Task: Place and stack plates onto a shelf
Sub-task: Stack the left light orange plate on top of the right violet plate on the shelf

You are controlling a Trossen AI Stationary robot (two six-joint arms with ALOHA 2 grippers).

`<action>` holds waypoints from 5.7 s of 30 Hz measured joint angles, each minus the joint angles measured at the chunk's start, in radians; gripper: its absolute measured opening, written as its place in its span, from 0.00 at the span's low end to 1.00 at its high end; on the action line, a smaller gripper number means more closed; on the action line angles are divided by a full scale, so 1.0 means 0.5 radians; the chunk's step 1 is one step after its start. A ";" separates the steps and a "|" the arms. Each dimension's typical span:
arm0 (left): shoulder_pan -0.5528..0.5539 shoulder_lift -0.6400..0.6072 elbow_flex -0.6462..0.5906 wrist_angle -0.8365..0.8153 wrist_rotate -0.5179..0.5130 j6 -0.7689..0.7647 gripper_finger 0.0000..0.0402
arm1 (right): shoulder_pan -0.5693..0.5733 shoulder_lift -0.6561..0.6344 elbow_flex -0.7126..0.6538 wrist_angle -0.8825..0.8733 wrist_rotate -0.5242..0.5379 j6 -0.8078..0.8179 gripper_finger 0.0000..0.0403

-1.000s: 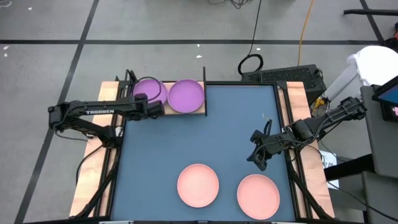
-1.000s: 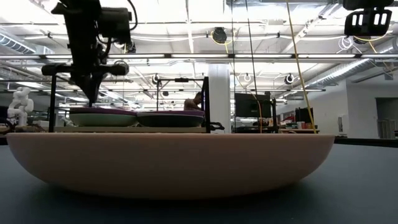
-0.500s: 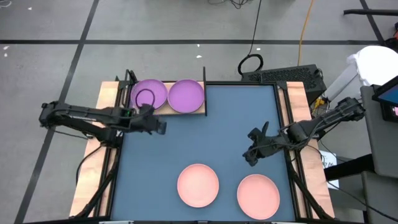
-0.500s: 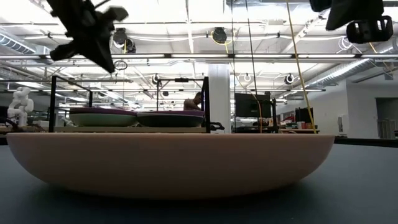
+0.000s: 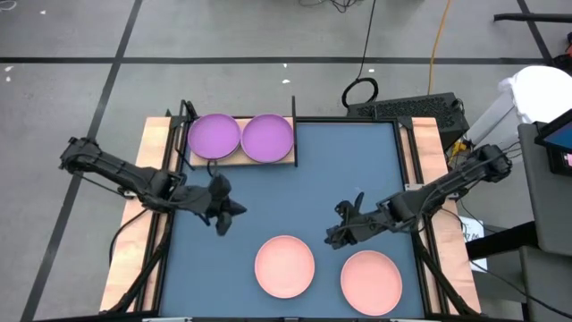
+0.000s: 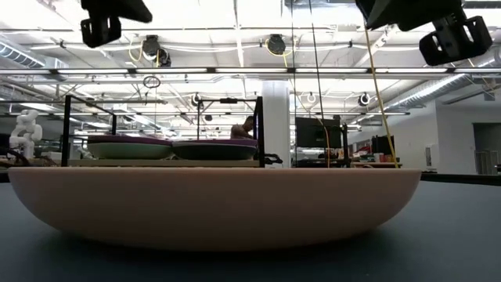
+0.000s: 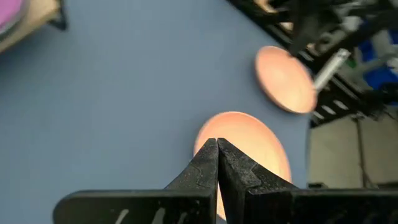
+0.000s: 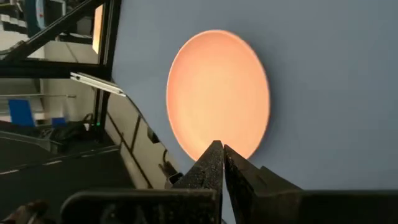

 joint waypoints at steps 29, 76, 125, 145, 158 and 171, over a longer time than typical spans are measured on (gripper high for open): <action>-0.280 -0.033 0.000 0.004 0.004 0.045 0.01 | -0.136 0.384 0.106 0.305 0.213 0.006 0.41; -0.532 -0.033 0.000 -0.420 -0.304 0.085 0.01 | -0.120 0.890 0.110 0.354 -0.060 -0.136 0.43; -0.532 -0.032 -0.002 -0.447 -0.364 -0.084 0.01 | -0.210 0.799 0.108 0.656 -0.073 -0.219 0.01; -0.532 -0.100 -0.002 -0.365 -0.400 -0.016 0.01 | -0.628 0.116 0.116 0.250 0.054 -0.508 0.00; -0.530 -0.102 -0.002 -0.368 -0.484 -0.060 0.01 | -1.070 0.080 0.681 -0.287 0.053 -1.001 0.00; -0.454 -0.232 -0.002 -0.488 -0.615 -0.130 0.01 | -1.501 0.222 1.097 -0.316 0.064 -1.457 0.00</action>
